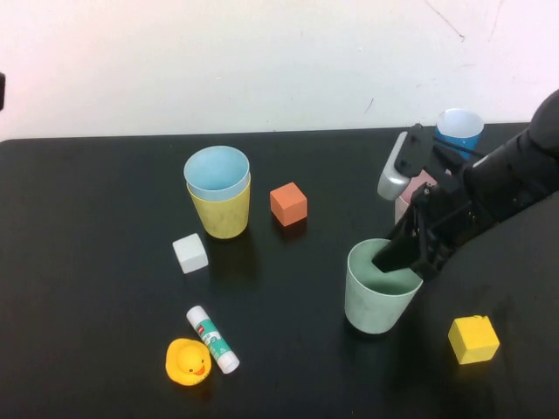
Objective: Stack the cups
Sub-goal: Pick up the green cup, then place the green cup on the pink cup
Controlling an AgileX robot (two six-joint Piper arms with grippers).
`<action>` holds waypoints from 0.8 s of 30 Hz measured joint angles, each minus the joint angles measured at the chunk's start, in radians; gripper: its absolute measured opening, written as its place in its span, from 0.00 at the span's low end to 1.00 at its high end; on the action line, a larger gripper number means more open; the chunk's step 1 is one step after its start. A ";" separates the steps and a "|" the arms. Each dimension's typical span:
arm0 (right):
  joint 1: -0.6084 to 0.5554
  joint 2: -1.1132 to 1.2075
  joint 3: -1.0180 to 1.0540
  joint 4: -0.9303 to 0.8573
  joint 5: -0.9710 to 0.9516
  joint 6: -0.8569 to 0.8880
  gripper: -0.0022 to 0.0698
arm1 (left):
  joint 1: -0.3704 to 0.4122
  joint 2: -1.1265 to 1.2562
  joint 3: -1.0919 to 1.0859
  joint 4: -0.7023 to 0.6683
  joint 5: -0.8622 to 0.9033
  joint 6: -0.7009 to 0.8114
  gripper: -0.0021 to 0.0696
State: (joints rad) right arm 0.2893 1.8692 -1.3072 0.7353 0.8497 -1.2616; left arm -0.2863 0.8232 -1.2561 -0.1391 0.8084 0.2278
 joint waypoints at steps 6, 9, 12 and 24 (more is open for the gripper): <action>0.002 0.000 -0.084 0.034 0.085 -0.011 0.08 | 0.000 0.000 0.000 0.000 -0.030 -0.019 0.30; 0.002 -0.002 -0.182 0.018 0.156 0.016 0.07 | 0.000 0.000 0.000 0.000 -0.039 -0.030 0.29; 0.002 -0.016 -0.303 -0.064 0.194 0.098 0.07 | 0.000 0.000 0.000 0.000 -0.040 -0.033 0.29; 0.002 -0.011 -0.472 -0.519 0.214 0.432 0.07 | 0.000 0.000 0.113 -0.033 -0.088 -0.033 0.12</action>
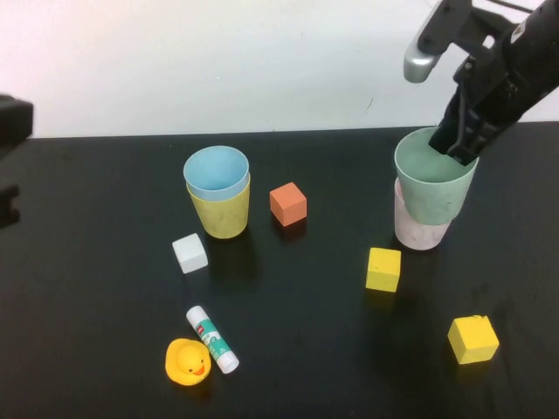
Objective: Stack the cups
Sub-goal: Place the green cup on the pink cup
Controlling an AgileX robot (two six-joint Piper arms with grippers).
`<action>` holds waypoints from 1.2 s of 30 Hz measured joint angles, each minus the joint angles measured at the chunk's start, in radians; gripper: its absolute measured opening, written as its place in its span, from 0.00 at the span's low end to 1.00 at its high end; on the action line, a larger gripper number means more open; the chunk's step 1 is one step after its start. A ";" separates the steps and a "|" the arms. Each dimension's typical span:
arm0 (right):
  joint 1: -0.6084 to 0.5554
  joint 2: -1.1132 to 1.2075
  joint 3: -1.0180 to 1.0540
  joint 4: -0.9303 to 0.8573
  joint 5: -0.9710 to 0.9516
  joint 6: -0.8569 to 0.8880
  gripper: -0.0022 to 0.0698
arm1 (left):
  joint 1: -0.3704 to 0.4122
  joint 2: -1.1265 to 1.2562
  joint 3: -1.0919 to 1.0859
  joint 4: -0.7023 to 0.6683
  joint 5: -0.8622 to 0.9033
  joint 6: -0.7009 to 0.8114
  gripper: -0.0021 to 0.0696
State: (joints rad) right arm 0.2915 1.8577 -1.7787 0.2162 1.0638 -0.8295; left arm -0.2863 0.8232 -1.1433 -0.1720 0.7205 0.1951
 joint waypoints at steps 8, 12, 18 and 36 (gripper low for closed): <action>0.000 0.027 -0.006 0.002 -0.069 0.010 0.07 | 0.000 0.000 0.042 -0.026 -0.043 0.000 0.07; 0.000 0.031 -0.006 -0.004 -0.088 0.012 0.07 | 0.000 0.000 0.045 -0.031 -0.048 0.004 0.07; 0.000 0.031 -0.006 -0.013 -0.105 0.014 0.07 | 0.000 0.000 0.045 -0.036 -0.055 0.006 0.07; 0.000 0.032 -0.023 -0.062 -0.129 0.040 0.07 | 0.000 0.000 0.045 -0.037 -0.062 0.006 0.07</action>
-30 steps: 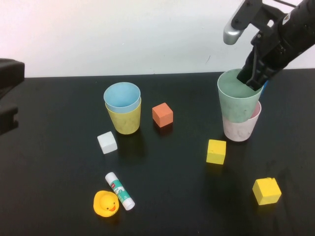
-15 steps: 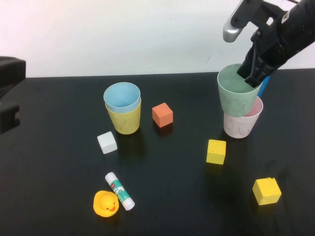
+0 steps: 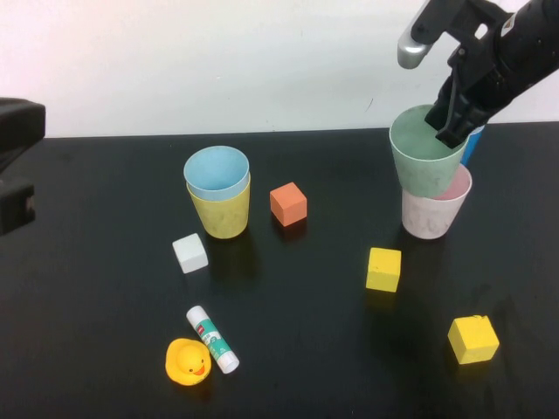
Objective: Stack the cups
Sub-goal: Place the green cup on the pink cup, then pick up the pink cup
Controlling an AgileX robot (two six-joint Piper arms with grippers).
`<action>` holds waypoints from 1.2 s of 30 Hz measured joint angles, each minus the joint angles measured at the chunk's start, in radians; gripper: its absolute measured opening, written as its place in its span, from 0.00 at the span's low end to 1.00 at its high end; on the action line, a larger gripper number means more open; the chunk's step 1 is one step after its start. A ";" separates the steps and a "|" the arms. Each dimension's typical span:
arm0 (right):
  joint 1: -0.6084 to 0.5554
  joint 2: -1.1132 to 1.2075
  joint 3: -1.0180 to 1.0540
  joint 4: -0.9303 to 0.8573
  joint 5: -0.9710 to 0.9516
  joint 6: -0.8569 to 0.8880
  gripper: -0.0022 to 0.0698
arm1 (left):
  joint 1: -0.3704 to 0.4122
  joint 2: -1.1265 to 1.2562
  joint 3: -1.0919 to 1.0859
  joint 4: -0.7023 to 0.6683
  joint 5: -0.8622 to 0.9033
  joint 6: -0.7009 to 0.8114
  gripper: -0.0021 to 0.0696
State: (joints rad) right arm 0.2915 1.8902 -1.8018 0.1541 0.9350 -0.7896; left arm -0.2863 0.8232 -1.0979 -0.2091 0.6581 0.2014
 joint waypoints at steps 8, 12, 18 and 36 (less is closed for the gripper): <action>0.000 0.010 -0.038 -0.040 0.009 0.013 0.07 | 0.000 0.000 0.000 0.000 0.000 0.000 0.07; 0.000 0.026 -0.042 -0.041 0.017 0.016 0.07 | 0.000 0.000 0.000 0.000 0.000 0.000 0.07; 0.000 0.064 -0.042 -0.043 0.034 0.022 0.07 | 0.000 0.000 0.000 0.000 0.000 0.000 0.07; 0.000 0.047 -0.165 0.046 0.220 0.036 0.44 | 0.000 0.000 0.000 -0.007 0.004 0.003 0.07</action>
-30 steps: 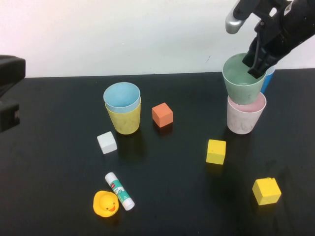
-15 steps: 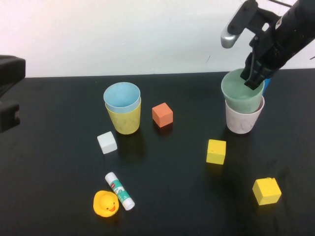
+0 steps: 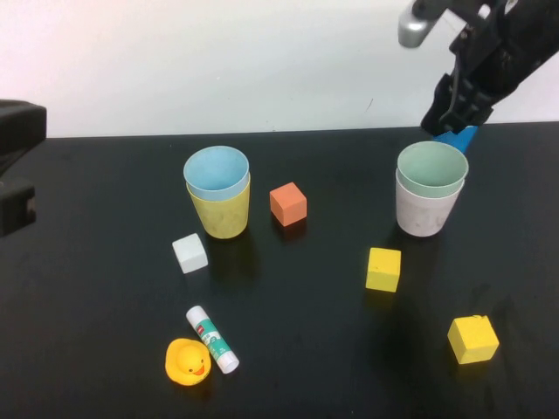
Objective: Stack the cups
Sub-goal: Pick up the pink cup, then place the pink cup on the blue cup
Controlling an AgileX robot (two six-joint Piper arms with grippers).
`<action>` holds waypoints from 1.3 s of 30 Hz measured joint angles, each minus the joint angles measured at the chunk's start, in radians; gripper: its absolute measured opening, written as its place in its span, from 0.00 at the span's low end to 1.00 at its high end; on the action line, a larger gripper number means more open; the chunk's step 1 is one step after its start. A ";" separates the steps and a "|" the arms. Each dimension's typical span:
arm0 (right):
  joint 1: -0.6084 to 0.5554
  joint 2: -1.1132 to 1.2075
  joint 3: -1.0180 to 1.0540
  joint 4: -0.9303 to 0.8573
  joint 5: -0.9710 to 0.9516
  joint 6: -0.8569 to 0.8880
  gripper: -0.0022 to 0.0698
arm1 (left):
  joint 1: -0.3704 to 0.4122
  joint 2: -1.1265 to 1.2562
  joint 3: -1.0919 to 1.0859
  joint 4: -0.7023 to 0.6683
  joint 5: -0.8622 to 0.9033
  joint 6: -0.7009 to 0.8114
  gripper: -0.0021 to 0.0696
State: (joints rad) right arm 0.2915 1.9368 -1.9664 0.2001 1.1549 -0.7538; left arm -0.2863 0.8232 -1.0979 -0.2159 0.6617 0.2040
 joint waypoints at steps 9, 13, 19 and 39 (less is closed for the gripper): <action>0.002 0.051 0.018 0.068 0.078 0.000 0.45 | 0.000 0.000 0.000 -0.012 0.004 0.000 0.07; 0.002 0.089 0.023 0.068 0.081 0.000 0.48 | 0.000 0.000 0.000 -0.016 0.006 0.000 0.07; 0.002 0.138 0.023 0.071 0.081 0.000 0.50 | 0.000 0.000 0.000 -0.017 0.006 0.000 0.07; 0.099 0.224 -0.259 0.358 0.077 -0.030 0.09 | 0.000 0.000 0.000 -0.018 0.008 0.014 0.07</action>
State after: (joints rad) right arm 0.3907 2.1606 -2.2250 0.5581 1.2321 -0.7838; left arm -0.2863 0.8232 -1.0979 -0.2337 0.6695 0.2178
